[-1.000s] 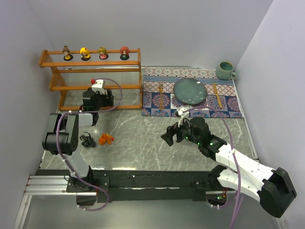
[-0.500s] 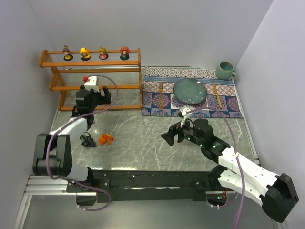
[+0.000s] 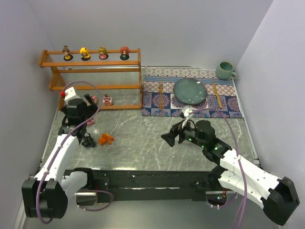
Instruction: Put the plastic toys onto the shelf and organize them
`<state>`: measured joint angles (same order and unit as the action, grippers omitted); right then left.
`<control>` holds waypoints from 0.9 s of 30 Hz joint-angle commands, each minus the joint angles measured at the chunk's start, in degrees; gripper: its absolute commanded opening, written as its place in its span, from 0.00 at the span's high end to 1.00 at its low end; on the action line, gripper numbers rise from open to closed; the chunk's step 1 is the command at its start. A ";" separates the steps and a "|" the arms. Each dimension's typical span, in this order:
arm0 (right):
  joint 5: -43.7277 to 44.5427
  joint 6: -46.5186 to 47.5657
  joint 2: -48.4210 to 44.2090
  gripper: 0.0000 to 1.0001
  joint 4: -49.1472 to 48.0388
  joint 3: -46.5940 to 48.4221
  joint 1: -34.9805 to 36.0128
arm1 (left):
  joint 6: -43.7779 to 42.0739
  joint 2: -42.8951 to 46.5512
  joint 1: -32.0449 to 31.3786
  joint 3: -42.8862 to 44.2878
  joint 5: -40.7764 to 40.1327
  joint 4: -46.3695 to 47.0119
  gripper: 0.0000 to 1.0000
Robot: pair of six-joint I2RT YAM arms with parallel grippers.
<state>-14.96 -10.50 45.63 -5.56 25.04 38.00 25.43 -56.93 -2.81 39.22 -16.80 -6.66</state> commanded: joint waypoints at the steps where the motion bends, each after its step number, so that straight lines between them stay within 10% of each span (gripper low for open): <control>1: -1.56 -0.40 0.34 0.04 -3.49 -0.16 -0.12 | 13.05 1.82 0.26 5.59 -9.31 -16.09 0.03; 12: -2.00 -0.66 -0.19 0.04 -4.72 -1.48 -0.12 | 16.76 -18.47 1.14 21.15 -10.10 -38.06 0.18; 27: -1.30 0.04 -0.72 0.04 -5.25 -2.27 -0.12 | 15.44 -30.17 4.30 22.48 -7.64 -31.05 0.36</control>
<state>-16.78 -10.83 45.12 -7.99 22.96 38.00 41.12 -85.89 -0.12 60.66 -25.26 -40.84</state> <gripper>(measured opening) 0.960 0.648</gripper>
